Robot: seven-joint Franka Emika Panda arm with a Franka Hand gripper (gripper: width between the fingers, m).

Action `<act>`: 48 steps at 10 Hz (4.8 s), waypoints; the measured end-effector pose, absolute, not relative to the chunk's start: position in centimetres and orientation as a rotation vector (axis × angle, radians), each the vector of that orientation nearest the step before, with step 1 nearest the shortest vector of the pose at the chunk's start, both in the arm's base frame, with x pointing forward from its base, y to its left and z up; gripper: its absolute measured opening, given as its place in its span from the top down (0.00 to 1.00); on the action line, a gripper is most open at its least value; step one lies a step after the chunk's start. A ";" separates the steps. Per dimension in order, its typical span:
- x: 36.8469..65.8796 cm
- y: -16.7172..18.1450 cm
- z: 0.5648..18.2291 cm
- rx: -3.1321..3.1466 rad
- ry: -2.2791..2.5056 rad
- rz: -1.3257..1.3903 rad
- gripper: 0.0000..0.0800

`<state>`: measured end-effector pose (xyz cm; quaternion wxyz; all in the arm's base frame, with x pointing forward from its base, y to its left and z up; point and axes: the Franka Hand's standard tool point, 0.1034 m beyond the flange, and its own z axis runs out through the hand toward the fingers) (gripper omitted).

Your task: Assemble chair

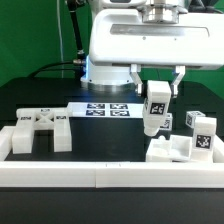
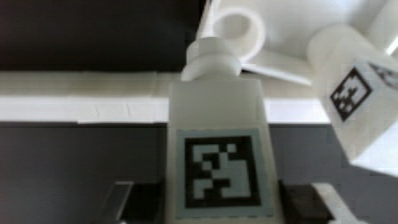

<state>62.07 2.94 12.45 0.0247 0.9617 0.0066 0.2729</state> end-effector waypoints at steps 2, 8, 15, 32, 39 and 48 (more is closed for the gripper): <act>61.8 3.4 11.7 2.980 0.027 0.830 0.64; 62.5 3.9 10.4 2.977 0.051 0.820 0.64; 61.7 4.1 9.6 2.980 0.074 0.792 0.64; 61.0 5.1 8.0 2.957 0.113 0.833 0.64; 61.5 4.8 7.8 2.917 0.151 0.898 0.64; 62.0 4.4 8.5 2.914 0.205 0.867 0.19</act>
Offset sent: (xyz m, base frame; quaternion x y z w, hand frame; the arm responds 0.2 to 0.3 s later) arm 0.0169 0.0033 -0.0026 0.0127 0.0099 -0.0030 0.9999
